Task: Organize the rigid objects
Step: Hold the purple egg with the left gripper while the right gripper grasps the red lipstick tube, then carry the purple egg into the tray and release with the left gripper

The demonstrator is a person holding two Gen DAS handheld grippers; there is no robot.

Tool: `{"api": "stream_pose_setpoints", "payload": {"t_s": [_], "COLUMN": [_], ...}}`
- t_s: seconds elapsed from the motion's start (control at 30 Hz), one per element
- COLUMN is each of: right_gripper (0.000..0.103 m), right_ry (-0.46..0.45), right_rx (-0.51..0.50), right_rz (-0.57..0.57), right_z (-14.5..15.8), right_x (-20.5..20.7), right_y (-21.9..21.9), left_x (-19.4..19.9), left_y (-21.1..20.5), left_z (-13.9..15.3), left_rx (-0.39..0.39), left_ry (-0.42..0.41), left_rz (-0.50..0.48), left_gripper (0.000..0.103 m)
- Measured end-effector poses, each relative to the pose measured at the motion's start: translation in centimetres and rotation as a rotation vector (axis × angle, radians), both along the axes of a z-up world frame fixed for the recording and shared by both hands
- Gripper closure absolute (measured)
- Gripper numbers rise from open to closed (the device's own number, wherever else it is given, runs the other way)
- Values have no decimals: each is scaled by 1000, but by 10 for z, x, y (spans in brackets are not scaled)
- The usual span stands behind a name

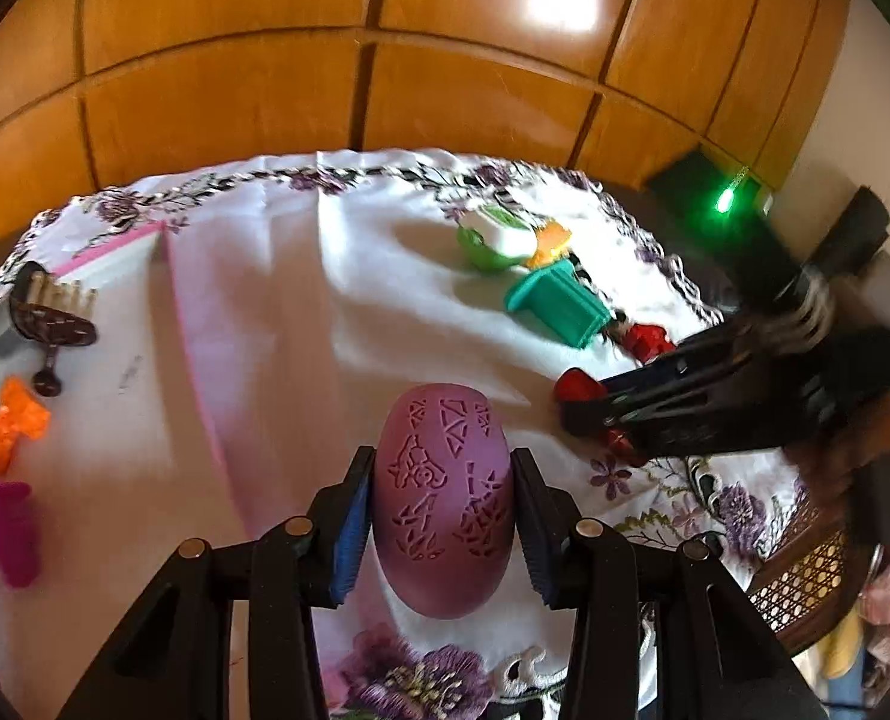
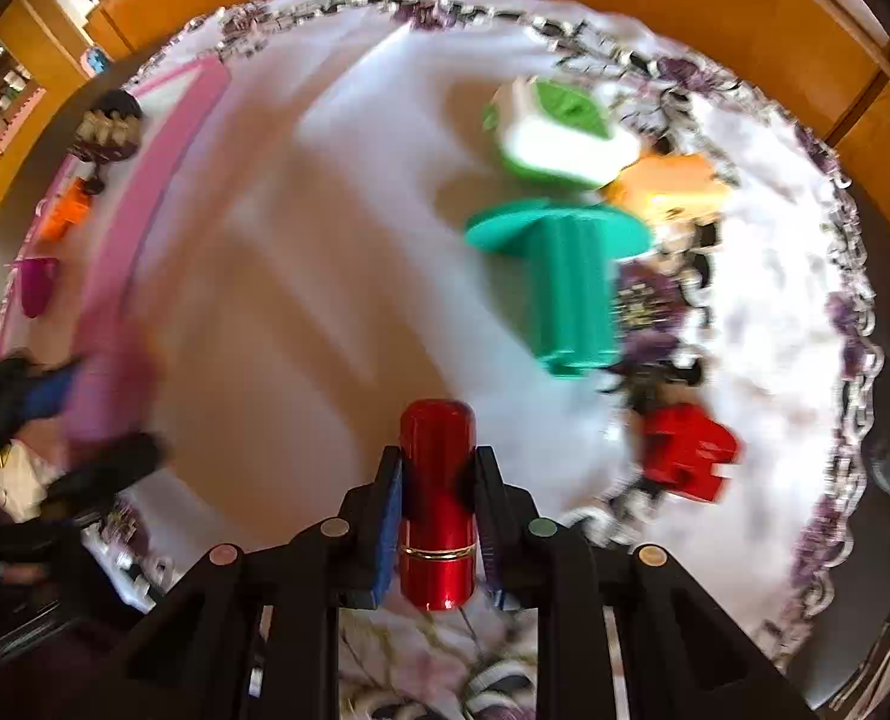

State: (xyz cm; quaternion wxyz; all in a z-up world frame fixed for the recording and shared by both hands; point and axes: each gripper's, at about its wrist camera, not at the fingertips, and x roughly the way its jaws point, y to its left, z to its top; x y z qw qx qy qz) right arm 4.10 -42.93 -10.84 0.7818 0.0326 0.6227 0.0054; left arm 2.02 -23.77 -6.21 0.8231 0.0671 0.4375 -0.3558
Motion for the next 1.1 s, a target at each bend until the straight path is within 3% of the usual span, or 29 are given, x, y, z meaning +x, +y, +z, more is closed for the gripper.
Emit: {"api": "stream_pose_setpoints", "payload": {"t_s": [0.23, 0.53, 0.77, 1.1], "right_gripper": [80, 79, 79, 79], "right_ry": [-48, -61, -76, -87], "right_rx": [48, 53, 56, 56], "right_rz": [-30, -42, -50, -47], "right_z": [-1, -4, -1, 0], "right_x": [-6, -14, -17, -16], "right_y": [-6, -13, -4, -2], "left_x": [3, 41, 85, 127], "left_y": [30, 104, 158, 150], "left_z": [23, 44, 27, -10], "left_rx": [-51, -105, -109, -44], "left_ry": [-13, 6, 104, 163], "left_rz": [63, 266, 426, 443], "left_gripper": [59, 59, 59, 59]}}
